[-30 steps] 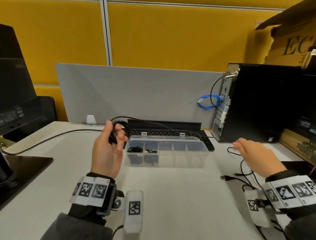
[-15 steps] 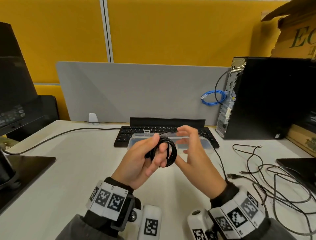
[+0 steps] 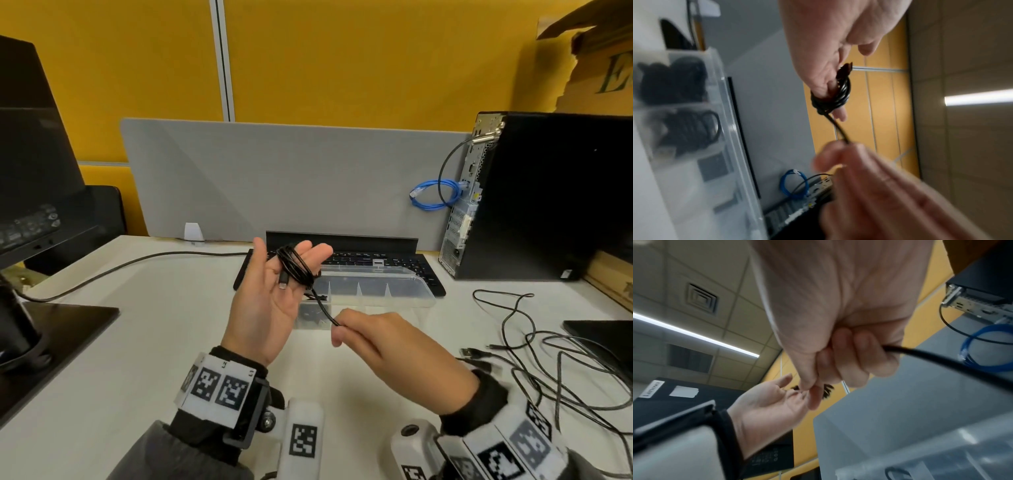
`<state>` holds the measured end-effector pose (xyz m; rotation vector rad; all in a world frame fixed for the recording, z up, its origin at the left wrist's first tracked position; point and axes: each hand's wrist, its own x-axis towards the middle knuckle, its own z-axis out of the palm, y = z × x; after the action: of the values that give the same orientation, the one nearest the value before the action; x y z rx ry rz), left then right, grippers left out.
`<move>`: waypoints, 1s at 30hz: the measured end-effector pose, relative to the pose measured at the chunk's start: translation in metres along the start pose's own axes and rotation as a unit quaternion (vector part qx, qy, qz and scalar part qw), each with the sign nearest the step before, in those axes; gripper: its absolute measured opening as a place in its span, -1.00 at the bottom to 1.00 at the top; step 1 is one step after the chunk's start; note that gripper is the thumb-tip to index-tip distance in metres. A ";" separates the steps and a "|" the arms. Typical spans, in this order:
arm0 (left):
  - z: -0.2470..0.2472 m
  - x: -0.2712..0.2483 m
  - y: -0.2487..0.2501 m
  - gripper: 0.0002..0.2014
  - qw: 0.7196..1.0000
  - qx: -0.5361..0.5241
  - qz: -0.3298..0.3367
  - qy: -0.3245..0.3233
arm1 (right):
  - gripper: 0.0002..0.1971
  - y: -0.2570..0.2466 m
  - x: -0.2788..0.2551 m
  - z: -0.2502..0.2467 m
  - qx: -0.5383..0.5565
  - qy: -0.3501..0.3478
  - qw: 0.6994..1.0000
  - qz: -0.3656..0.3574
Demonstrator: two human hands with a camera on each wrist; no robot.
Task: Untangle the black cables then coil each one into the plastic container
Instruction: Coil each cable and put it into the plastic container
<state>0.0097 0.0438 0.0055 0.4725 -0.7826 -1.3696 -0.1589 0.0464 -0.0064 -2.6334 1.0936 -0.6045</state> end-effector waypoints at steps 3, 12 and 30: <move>0.002 -0.001 -0.005 -0.34 0.990 0.138 -0.013 -0.002 | -0.60 -0.007 -0.001 -0.012 -0.092 0.087 0.992 -0.029; 0.004 -0.013 -0.010 -0.79 0.909 0.344 -0.110 -0.206 | -0.70 0.025 0.017 -0.033 0.008 0.261 0.965 -0.016; -0.004 -0.001 -0.011 -0.52 0.927 0.374 0.002 -0.008 | -0.65 -0.003 0.001 -0.025 -0.014 0.067 0.995 -0.074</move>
<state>0.0054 0.0426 -0.0052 1.0509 -1.3202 -1.0309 -0.1674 0.0468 0.0175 -2.7497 0.9520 -0.8133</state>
